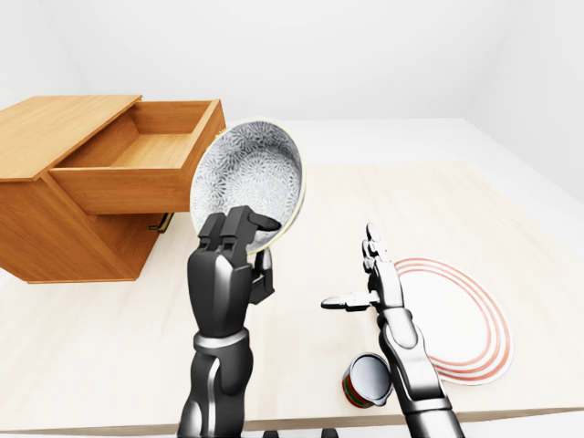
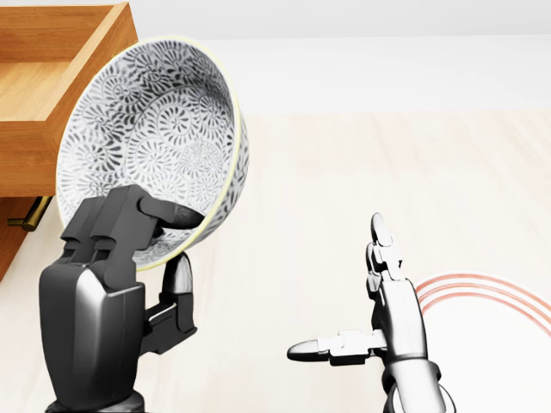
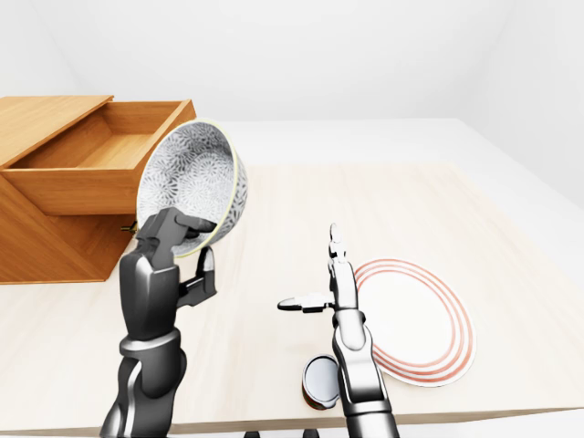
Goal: Put the bowl on top of the cabinet.
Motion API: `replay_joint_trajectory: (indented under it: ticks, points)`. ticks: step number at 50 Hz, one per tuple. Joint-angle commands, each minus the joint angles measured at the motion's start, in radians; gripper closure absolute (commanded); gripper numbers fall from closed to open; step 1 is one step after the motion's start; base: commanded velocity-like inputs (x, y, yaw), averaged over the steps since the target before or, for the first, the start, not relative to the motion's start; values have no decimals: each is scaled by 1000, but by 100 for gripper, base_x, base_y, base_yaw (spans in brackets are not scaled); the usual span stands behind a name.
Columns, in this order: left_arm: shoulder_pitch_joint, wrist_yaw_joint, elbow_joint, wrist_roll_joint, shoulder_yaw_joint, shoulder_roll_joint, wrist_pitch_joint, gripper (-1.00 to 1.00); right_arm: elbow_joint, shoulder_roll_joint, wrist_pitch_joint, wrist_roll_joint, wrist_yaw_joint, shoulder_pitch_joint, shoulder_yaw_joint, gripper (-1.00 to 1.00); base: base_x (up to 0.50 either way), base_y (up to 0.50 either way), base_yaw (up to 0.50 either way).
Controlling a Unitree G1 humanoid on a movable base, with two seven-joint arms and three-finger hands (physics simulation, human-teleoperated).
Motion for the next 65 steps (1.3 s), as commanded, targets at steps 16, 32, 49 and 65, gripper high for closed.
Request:
replay_joint_trajectory:
  ticks: [16, 32, 49, 65]
  points:
    - [-592, -607, -406, 106, 275, 15, 99, 95, -35, 5, 6, -9, 4, 23, 17, -100, 0, 0, 0]
    - [-828, -555, -245, -198, 559, 407, 99, 95, -43, 3, 11, -6, 4, 24, 13, -100, 0, 0, 0]
    - [-851, -225, 160, -484, 665, 657, 99, 95, -29, 3, 5, -4, 6, 16, 12, -100, 0, 0, 0]
    - [-890, -38, 479, -504, 641, 707, 99, 95, -6, 2, 1, -3, 5, 5, 7, -100, 0, 0, 0]
